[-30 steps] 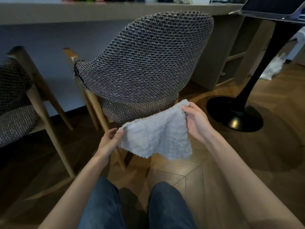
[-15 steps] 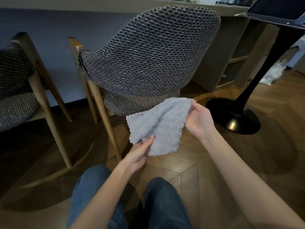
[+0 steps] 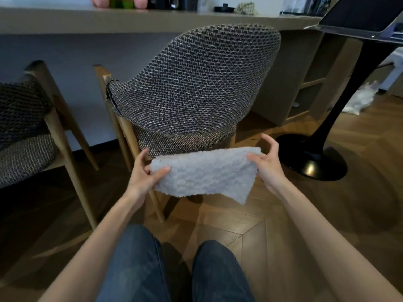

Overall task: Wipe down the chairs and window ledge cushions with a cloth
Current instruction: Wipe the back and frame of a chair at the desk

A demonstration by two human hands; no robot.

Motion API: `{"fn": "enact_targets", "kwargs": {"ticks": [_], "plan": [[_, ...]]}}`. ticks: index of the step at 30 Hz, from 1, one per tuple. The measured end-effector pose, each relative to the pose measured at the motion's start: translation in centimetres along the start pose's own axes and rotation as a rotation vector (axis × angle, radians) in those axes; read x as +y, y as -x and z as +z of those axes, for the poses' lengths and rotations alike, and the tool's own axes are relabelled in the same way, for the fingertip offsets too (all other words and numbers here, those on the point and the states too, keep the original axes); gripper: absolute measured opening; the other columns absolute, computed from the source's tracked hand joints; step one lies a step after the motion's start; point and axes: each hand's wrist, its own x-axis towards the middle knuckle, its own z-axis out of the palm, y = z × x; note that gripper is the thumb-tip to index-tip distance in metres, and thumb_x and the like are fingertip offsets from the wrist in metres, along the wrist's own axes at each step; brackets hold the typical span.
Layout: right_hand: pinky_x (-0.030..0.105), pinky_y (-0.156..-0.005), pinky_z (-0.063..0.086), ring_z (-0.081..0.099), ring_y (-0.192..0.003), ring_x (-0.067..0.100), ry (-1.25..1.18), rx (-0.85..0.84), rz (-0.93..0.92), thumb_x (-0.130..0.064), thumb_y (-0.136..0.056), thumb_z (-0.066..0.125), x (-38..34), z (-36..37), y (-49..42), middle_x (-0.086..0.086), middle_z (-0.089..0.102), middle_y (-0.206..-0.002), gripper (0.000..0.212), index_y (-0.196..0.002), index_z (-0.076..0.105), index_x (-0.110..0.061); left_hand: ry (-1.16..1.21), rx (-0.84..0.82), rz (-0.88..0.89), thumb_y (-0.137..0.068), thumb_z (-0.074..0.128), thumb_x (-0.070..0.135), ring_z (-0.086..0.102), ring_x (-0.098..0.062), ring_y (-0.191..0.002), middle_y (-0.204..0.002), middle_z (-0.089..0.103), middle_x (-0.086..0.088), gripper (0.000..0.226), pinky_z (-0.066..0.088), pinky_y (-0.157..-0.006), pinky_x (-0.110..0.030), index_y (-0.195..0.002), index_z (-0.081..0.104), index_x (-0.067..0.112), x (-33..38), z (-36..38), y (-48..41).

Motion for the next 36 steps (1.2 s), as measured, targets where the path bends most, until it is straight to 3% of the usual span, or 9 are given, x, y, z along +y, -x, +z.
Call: {"fn": "enact_targets", "kwargs": {"ticks": [4, 7, 12, 17, 20, 23, 28, 31, 36], "plan": [[0.035, -0.100, 0.046, 0.051, -0.125, 0.023, 0.365, -0.241, -0.190, 0.001, -0.091, 0.056, 0.1, -0.8, -0.1, -0.004, 0.046, -0.135, 0.057, -0.135, 0.041, -0.032, -0.359, -0.087, 0.131, -0.073, 0.079, 0.017, 0.062, -0.004, -0.089, -0.098, 0.065, 0.011, 0.025, 0.050, -0.064, -0.009, -0.095, 0.068, 0.024, 1.3, -1.1, -0.1], [0.031, -0.102, 0.043, 0.046, -0.126, 0.019, 0.678, -0.285, -0.189, -0.005, -0.083, 0.070, 0.4, -0.7, -0.4, -0.002, 0.049, -0.132, 0.055, -0.133, 0.051, -0.017, -0.389, -0.060, 0.151, -0.076, 0.077, 0.021, 0.061, 0.011, -0.077, -0.092, 0.065, 0.014, 0.015, 0.046, -0.061, -0.003, -0.088, 0.069, 0.023, 1.9, -1.1, 0.0], [0.025, -0.088, 0.047, 0.055, -0.105, 0.012, 0.866, -0.155, -0.259, -0.013, -0.076, 0.079, 0.2, -0.5, -0.7, 0.000, 0.060, -0.116, 0.048, -0.121, 0.062, -0.012, -0.387, 0.067, 0.200, -0.084, 0.069, 0.011, 0.061, -0.002, -0.082, -0.095, 0.067, 0.003, 0.008, 0.052, -0.080, -0.020, -0.087, 0.069, 0.018, 2.5, -1.0, 0.6], [0.015, -0.067, 0.043, 0.058, -0.087, 0.008, 0.877, -0.060, -0.285, -0.015, -0.074, 0.081, -0.4, -0.9, -1.1, -0.004, 0.063, -0.095, 0.029, -0.101, 0.072, -0.012, -0.505, -0.068, 0.194, -0.082, 0.070, 0.005, 0.061, -0.017, -0.094, -0.104, 0.063, -0.008, 0.049, 0.052, -0.084, -0.023, -0.128, 0.057, 0.014, 2.8, -1.5, 0.7], [0.013, -0.058, 0.041, 0.056, -0.072, 0.005, 0.932, -0.025, -0.278, -0.017, -0.077, 0.079, -0.5, -1.0, -1.3, -0.002, 0.066, -0.085, 0.016, -0.092, 0.075, -0.010, -0.764, -0.046, 0.292, -0.084, 0.069, 0.014, 0.059, -0.006, -0.085, -0.100, 0.066, 0.001, 0.028, 0.046, -0.070, -0.014, -0.111, 0.068, 0.012, 2.9, -1.6, 0.7], [0.014, -0.060, 0.036, 0.052, -0.077, 0.005, 0.961, -0.061, -0.251, -0.022, -0.080, 0.075, -0.9, -1.5, -1.8, -0.004, 0.066, -0.083, 0.013, -0.086, 0.075, -0.011, -0.880, 0.000, 0.343, -0.088, 0.065, 0.020, 0.058, -0.016, -0.089, -0.094, 0.063, 0.001, 0.014, 0.048, -0.071, -0.026, -0.098, 0.069, 0.011, 3.3, -1.8, 0.4], [0.032, -0.087, 0.053, 0.065, -0.103, 0.016, 0.207, -0.237, 0.082, -0.029, -0.090, 0.063, -1.8, -2.0, -1.6, 0.002, 0.067, -0.111, 0.023, -0.110, 0.063, -0.019, -0.289, -0.116, 0.029, -0.096, 0.052, 0.026, 0.054, -0.018, -0.104, -0.108, 0.057, 0.000, 0.015, 0.043, -0.088, -0.033, -0.099, 0.056, 0.011, 4.3, -1.2, 0.7], [0.037, -0.086, 0.053, 0.064, -0.101, 0.019, 0.183, -0.108, 0.065, -0.029, -0.094, 0.057, -2.3, -0.9, -1.2, 0.006, 0.064, -0.113, 0.026, -0.116, 0.054, -0.014, -0.154, -0.083, -0.025, -0.097, 0.050, 0.030, 0.060, -0.023, -0.100, -0.104, 0.060, -0.008, 0.015, 0.048, -0.088, -0.041, -0.093, 0.053, 0.016, 5.0, 0.6, 0.9], [0.040, -0.092, 0.050, 0.059, -0.109, 0.020, 0.144, -0.062, 0.059, -0.022, -0.100, 0.044, -2.9, 2.2, 0.8, 0.007, 0.058, -0.120, 0.026, -0.123, 0.045, -0.010, 0.033, -0.051, -0.119, -0.094, 0.056, 0.029, 0.070, -0.009, -0.076, -0.094, 0.068, 0.001, 0.012, 0.053, -0.057, -0.023, -0.099, 0.055, 0.018, 6.0, 5.1, 2.1]]}}
